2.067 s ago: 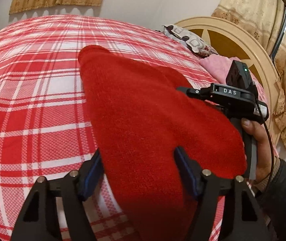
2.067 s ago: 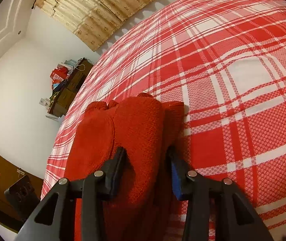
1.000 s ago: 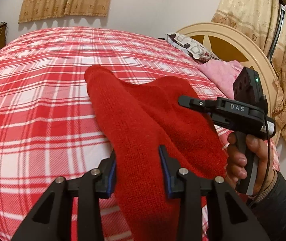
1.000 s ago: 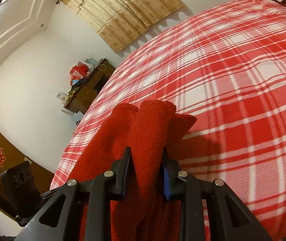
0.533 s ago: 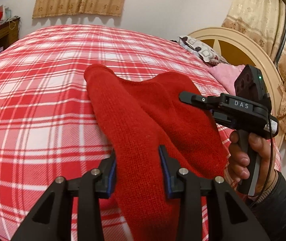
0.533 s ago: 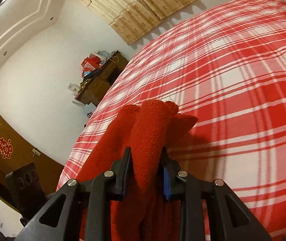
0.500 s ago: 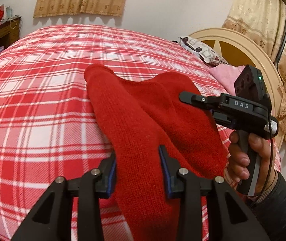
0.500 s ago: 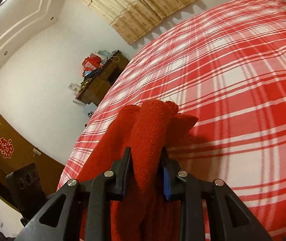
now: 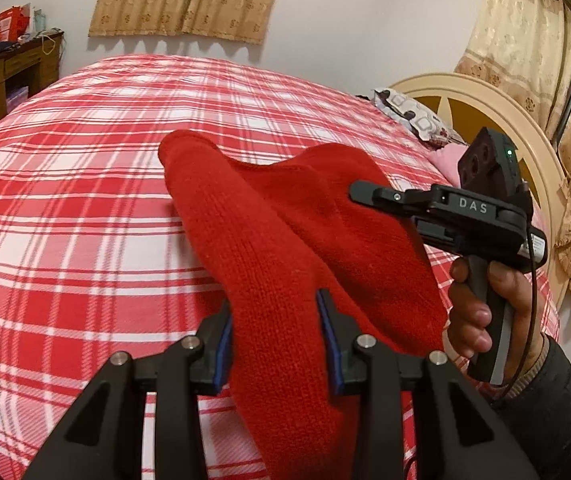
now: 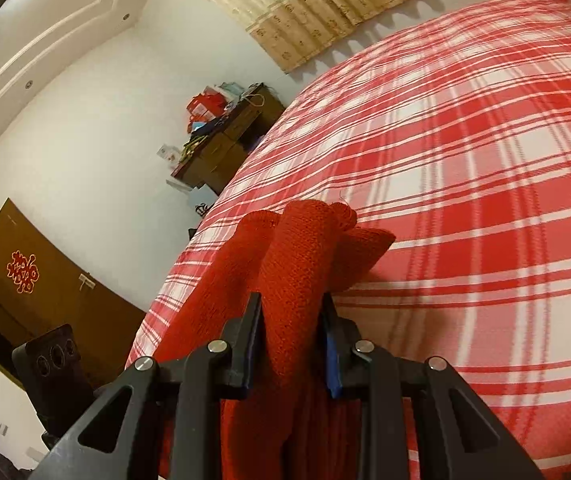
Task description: Fold small clothes
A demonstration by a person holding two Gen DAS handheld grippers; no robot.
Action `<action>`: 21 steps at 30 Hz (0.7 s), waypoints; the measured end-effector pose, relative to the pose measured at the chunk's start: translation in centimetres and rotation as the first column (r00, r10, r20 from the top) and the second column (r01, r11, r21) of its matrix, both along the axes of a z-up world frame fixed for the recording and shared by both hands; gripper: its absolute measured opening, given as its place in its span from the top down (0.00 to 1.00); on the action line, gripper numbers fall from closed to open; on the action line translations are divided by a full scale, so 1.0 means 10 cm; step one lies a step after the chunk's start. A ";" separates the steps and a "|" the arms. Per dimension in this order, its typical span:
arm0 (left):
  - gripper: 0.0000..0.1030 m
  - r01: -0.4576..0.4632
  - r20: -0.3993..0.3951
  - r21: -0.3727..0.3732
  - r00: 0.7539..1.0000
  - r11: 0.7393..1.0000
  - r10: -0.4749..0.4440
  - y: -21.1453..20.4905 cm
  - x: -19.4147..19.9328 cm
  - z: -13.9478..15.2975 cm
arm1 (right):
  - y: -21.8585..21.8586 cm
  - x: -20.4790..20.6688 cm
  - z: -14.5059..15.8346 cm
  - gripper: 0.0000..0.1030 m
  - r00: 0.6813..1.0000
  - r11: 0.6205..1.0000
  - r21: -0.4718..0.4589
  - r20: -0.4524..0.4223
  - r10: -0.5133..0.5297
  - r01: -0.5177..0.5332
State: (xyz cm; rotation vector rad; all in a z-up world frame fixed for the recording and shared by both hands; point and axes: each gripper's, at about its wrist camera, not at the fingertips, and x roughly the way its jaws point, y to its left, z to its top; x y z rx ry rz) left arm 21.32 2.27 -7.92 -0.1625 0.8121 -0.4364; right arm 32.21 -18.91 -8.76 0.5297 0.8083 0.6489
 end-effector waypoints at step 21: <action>0.63 -0.147 0.020 -0.011 0.989 0.989 0.148 0.74 -0.17 0.03 | 1.13 0.14 0.12 0.73 0.983 0.983 -0.007 0.016 0.184 -0.184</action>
